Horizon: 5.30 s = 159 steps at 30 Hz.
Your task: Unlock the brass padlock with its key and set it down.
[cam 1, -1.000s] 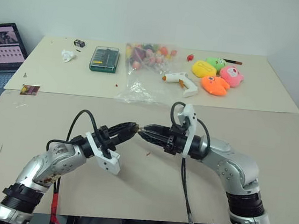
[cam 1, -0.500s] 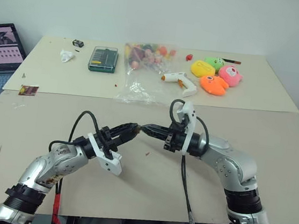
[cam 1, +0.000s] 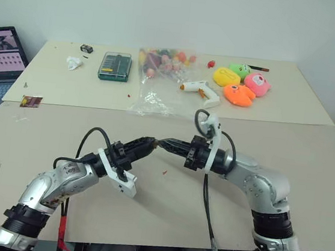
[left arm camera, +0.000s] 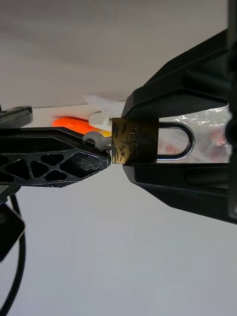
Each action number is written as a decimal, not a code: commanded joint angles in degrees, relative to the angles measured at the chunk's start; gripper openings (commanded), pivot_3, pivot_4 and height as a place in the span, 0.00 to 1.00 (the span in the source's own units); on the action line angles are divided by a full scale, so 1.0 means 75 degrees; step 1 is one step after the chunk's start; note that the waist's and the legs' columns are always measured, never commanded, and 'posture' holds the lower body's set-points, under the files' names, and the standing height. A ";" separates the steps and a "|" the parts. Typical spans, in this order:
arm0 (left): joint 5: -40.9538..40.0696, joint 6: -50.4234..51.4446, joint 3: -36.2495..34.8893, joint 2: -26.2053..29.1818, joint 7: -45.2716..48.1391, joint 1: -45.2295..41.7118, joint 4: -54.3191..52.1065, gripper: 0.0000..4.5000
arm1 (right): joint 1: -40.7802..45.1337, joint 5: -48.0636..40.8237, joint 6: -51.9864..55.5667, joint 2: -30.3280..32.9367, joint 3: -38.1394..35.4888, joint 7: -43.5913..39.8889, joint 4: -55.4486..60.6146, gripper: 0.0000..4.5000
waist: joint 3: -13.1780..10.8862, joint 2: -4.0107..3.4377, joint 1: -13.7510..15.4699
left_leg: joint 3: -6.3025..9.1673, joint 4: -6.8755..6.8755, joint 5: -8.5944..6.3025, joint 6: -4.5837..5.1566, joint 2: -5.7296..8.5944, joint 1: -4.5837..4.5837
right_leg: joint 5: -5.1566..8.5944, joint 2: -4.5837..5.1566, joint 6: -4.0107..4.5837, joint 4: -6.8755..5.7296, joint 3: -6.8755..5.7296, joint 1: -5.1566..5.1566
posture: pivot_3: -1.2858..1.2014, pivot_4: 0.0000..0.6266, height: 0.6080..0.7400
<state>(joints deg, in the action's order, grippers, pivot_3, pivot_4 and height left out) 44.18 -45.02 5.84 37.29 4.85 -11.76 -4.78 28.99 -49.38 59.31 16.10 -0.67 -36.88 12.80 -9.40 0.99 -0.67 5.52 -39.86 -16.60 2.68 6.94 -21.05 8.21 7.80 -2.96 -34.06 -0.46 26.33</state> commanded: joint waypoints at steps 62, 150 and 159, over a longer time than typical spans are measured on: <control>-0.0596 0.0190 0.0452 -0.0366 0.0168 -0.0099 -0.0483 0.17 | 0.0254 0.0584 -0.0561 0.0745 0.0761 -0.0211 0.0915 0.36 | 0.0001 -0.0005 0.0002 | -0.0001 -0.0001 0.0000 0.0000 -0.0001 -0.0004 | 0.0000 0.0001 0.0000 0.0000 -0.0006 0.0002 | 0.52 0.24 1.00; -1.0645 0.8610 0.0000 -0.1353 0.5981 -0.0358 -0.2267 0.00 | 0.0270 0.0465 -0.1260 0.2547 0.0331 -0.2290 0.0912 0.06 | 0.0000 -0.0001 0.0032 | 0.0001 -0.0015 -0.0001 0.0004 -0.0002 -0.0006 | 0.0000 0.0000 0.0000 0.0006 0.0003 -0.0008 | 0.52 0.24 1.00; -1.0552 0.8662 -0.0166 -0.1413 0.5888 -0.0370 -0.2287 0.00 | 0.0255 0.0747 -0.1473 0.2514 0.0532 -0.2518 0.0677 0.06 | 0.0000 -0.0001 0.0038 | 0.0001 -0.0015 0.0000 0.0003 -0.0002 -0.0006 | 0.0000 0.0000 0.0001 0.0006 0.0003 -0.0008 | 0.52 0.24 1.00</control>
<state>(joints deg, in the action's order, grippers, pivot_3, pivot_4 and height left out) -34.10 20.05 5.79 26.87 49.02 -14.57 -19.61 30.12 -43.98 50.14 35.00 3.74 -54.89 17.39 -9.40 0.98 -0.38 5.53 -39.98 -16.61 2.70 6.93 -21.10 8.21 7.80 -2.95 -34.01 -0.43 26.27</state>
